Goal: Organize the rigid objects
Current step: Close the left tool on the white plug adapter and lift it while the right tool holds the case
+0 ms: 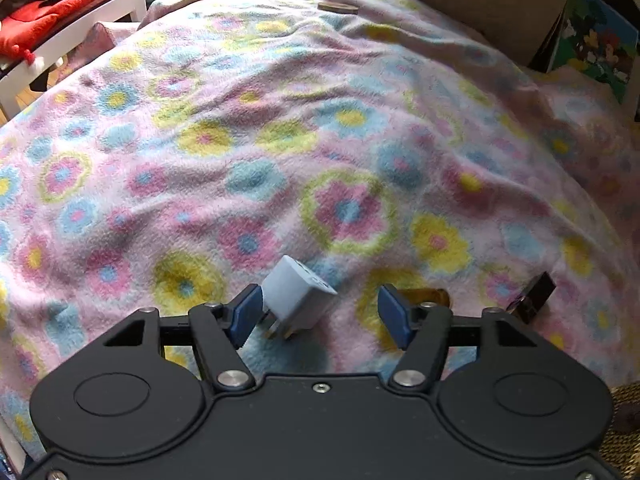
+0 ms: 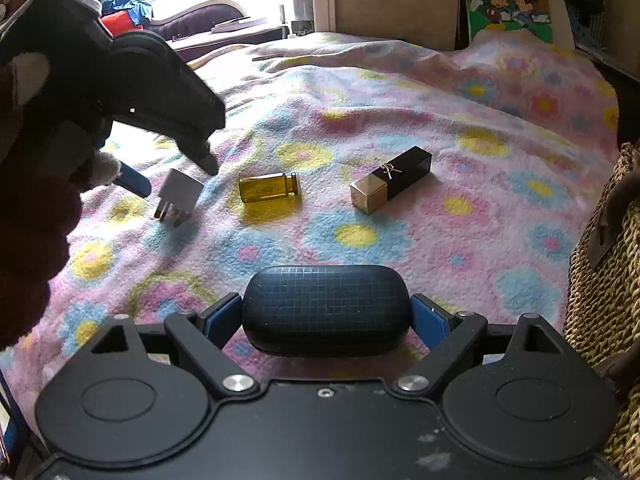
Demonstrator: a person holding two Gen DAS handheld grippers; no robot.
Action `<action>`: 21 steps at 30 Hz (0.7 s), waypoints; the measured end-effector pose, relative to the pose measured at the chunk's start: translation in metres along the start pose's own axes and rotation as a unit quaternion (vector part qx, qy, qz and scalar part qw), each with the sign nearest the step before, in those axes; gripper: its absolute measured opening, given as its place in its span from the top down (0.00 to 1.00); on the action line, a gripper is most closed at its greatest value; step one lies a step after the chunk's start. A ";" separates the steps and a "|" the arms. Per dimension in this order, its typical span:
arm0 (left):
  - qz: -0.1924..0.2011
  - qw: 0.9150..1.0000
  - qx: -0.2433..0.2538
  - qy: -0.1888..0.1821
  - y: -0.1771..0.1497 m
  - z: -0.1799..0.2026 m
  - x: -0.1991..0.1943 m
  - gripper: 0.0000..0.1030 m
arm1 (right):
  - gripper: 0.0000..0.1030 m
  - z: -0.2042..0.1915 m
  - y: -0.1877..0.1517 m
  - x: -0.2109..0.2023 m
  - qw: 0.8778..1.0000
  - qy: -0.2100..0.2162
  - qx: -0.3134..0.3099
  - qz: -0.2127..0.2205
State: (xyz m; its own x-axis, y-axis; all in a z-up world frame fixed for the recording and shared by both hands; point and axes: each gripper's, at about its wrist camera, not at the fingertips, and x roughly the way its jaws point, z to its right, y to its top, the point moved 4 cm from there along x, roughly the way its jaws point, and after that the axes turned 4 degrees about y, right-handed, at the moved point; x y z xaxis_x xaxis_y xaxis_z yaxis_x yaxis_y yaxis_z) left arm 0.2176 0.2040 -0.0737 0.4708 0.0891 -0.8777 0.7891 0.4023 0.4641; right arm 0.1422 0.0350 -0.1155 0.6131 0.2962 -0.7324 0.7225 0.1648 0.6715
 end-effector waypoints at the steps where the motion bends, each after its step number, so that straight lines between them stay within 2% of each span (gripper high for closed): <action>1: 0.000 1.000 -0.003 0.000 0.001 -0.001 0.000 0.40 | 0.13 0.000 -0.001 0.000 1.000 0.000 0.000 -0.001; 4: -0.003 1.000 -0.010 0.012 0.001 -0.005 0.004 0.37 | 0.13 -0.002 -0.001 0.000 1.000 0.004 0.002 -0.003; 15: -0.022 1.000 -0.013 0.008 0.001 -0.006 0.023 0.37 | 0.13 -0.006 -0.003 -0.004 1.000 0.013 0.004 -0.004; 18: -0.026 1.000 -0.011 0.010 0.001 -0.006 0.029 0.41 | 0.13 -0.007 -0.004 -0.004 1.000 0.013 0.003 -0.006; 20: -0.032 0.999 -0.011 0.009 0.000 -0.005 0.034 0.53 | 0.13 -0.007 -0.004 -0.004 1.000 0.012 0.002 -0.006; 21: -0.033 0.999 -0.008 0.009 -0.001 -0.005 0.036 0.55 | 0.13 -0.008 -0.004 -0.004 1.000 0.012 0.002 -0.007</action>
State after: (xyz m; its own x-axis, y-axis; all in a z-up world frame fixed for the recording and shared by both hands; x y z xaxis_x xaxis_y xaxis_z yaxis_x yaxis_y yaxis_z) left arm 0.2321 0.2115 -0.1066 0.4109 0.0785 -0.9083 0.8112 0.4232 0.4035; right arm 0.1343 0.0405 -0.1147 0.5953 0.3165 -0.7385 0.7319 0.1657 0.6610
